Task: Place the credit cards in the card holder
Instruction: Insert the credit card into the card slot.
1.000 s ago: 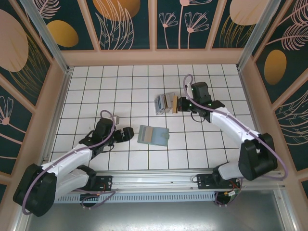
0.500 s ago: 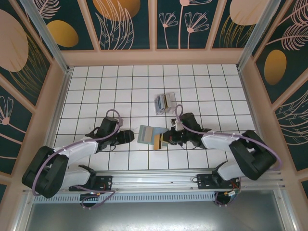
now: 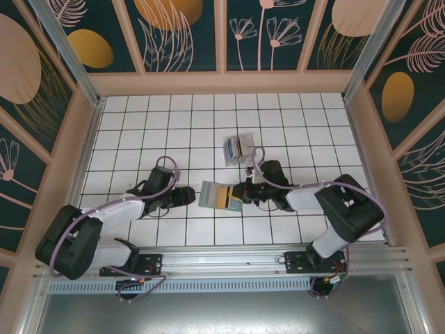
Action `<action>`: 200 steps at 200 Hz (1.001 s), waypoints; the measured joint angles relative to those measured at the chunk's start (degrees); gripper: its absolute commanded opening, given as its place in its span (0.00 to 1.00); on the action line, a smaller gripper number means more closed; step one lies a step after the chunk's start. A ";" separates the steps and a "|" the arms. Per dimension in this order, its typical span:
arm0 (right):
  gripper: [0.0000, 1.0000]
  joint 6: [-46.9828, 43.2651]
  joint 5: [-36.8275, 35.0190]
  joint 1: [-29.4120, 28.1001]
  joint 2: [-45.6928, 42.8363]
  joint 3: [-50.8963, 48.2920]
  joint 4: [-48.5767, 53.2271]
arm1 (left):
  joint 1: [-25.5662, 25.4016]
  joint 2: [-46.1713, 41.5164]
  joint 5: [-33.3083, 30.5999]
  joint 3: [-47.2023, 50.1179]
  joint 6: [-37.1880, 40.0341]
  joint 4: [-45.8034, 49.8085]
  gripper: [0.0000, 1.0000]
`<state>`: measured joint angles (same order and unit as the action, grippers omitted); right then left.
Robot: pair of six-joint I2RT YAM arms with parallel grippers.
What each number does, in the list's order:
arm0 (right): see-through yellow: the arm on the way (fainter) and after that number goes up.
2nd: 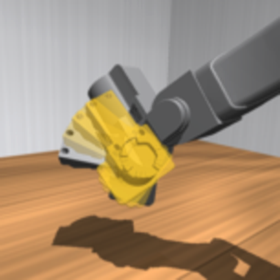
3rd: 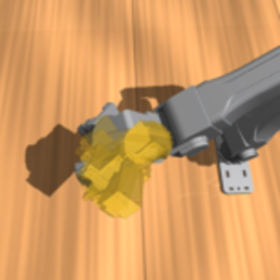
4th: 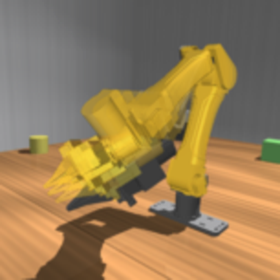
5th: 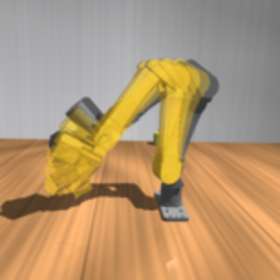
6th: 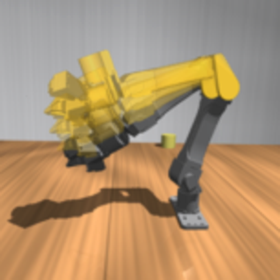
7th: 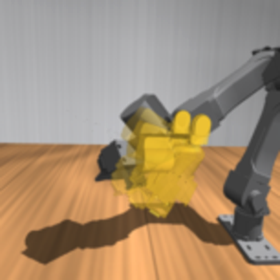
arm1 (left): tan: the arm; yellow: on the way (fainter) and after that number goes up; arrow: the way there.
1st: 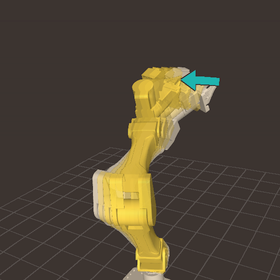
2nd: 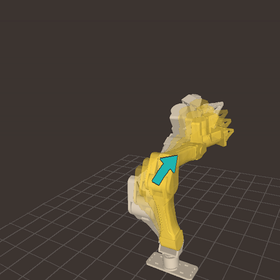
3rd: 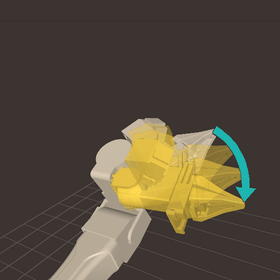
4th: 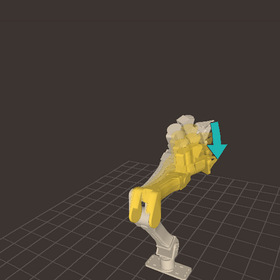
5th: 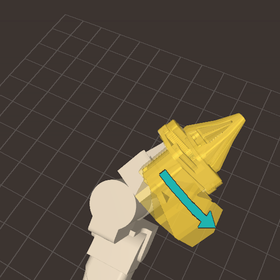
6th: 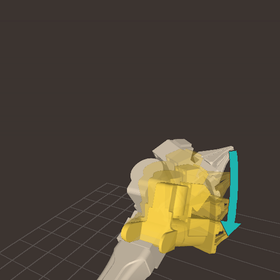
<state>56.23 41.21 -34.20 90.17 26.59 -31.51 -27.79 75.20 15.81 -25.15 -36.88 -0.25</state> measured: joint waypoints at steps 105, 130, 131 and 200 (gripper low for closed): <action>0.00 -1.31 -1.29 0.48 4.94 -0.02 -3.32 | -1.81 5.38 0.66 -2.01 0.04 -4.98 0.50; 0.00 -1.97 -1.05 0.74 7.13 0.04 -4.87 | -1.90 7.02 1.40 -2.60 0.04 -6.40 0.46; 0.00 -1.97 -1.05 0.76 7.19 0.04 -4.94 | -1.90 7.06 1.42 -2.62 0.04 -6.43 0.46; 0.00 -3.72 0.96 1.11 12.24 1.20 -12.07 | -2.34 8.87 1.77 -3.39 0.04 -7.80 0.37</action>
<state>52.51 42.17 -33.08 102.41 27.79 -43.57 -30.13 84.07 17.58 -28.53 -36.84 -8.05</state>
